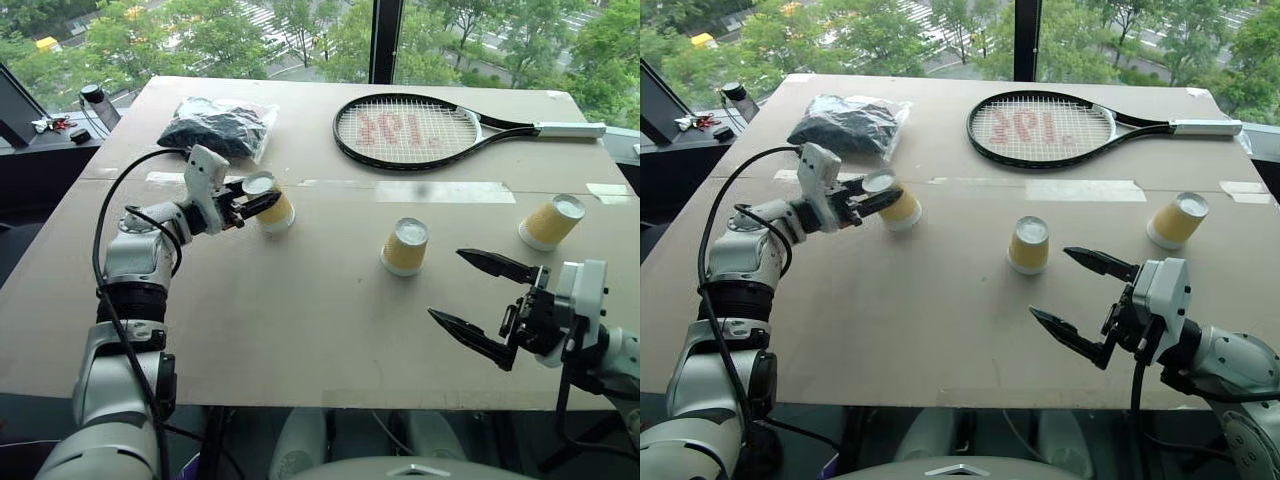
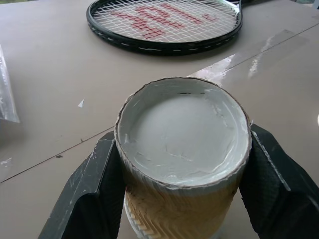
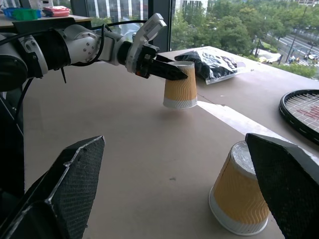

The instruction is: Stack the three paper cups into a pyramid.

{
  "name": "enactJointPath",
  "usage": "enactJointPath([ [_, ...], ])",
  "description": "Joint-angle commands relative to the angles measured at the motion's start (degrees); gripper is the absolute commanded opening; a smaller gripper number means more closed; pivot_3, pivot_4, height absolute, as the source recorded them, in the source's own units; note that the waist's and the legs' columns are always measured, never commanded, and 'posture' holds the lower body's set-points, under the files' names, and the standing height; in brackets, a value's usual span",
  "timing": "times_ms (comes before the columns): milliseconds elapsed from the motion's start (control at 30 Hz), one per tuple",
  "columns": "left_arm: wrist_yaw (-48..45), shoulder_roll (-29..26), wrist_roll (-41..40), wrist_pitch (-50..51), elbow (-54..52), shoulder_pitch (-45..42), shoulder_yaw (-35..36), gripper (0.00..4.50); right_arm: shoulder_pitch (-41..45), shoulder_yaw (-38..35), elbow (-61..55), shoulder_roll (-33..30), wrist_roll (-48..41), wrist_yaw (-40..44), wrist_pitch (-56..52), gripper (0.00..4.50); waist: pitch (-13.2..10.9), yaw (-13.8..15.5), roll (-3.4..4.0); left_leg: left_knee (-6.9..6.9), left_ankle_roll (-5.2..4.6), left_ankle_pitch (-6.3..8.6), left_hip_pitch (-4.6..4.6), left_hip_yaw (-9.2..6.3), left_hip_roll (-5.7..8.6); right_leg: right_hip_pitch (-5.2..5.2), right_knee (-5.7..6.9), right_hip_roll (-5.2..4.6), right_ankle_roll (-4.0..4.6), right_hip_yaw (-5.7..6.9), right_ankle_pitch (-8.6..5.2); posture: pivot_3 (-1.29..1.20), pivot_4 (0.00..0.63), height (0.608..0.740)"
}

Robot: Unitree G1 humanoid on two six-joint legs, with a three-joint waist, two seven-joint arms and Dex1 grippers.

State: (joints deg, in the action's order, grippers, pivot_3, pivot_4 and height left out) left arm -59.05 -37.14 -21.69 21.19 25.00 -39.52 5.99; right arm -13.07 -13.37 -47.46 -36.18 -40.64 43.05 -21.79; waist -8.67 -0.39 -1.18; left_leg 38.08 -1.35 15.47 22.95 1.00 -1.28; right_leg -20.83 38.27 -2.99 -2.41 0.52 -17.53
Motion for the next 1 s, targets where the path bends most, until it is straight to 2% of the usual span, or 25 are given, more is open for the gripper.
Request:
enactJointPath([
  [33,-5.5,1.7,-3.6,4.4,-10.3,0.6,-3.8,2.47,0.3,0.4,-1.9,0.5,0.8,-1.4,1.6,4.5,0.0,0.2,0.0,0.03,0.0,0.0,0.0,-0.01,0.0,0.04,0.01,-0.01,-0.01,-0.02,0.0,0.0,0.15,0.74],
  [167,-6.7,5.2,-2.5,4.8,-12.3,0.0,-7.9,2.47,-0.3,1.5,-2.5,0.9,2.4,-2.6,2.0,4.5,0.0,0.2,0.0,0.17,-0.02,0.01,-0.04,-0.04,0.01,0.08,0.14,0.03,-0.01,-0.07,-0.01,0.0,0.15,0.74],
  [433,-8.1,10.1,3.7,-5.6,-7.2,-1.1,-13.6,2.47,-2.9,2.1,-5.3,1.7,4.4,-5.7,2.2,4.5,0.0,0.1,0.0,0.21,-0.18,0.11,-0.08,-0.03,0.0,0.06,0.25,0.11,-0.01,-0.09,-0.02,0.0,0.15,0.74],
  [1000,-9.8,14.5,9.0,-17.5,5.1,-4.1,-15.0,2.47,-13.2,-2.5,-8.0,2.2,7.2,-7.3,4.2,4.5,0.0,1.0,-0.01,0.26,-0.25,0.14,-0.09,-0.01,0.01,0.08,0.26,0.14,-0.02,-0.04,-0.02,0.0,0.15,0.74],
])
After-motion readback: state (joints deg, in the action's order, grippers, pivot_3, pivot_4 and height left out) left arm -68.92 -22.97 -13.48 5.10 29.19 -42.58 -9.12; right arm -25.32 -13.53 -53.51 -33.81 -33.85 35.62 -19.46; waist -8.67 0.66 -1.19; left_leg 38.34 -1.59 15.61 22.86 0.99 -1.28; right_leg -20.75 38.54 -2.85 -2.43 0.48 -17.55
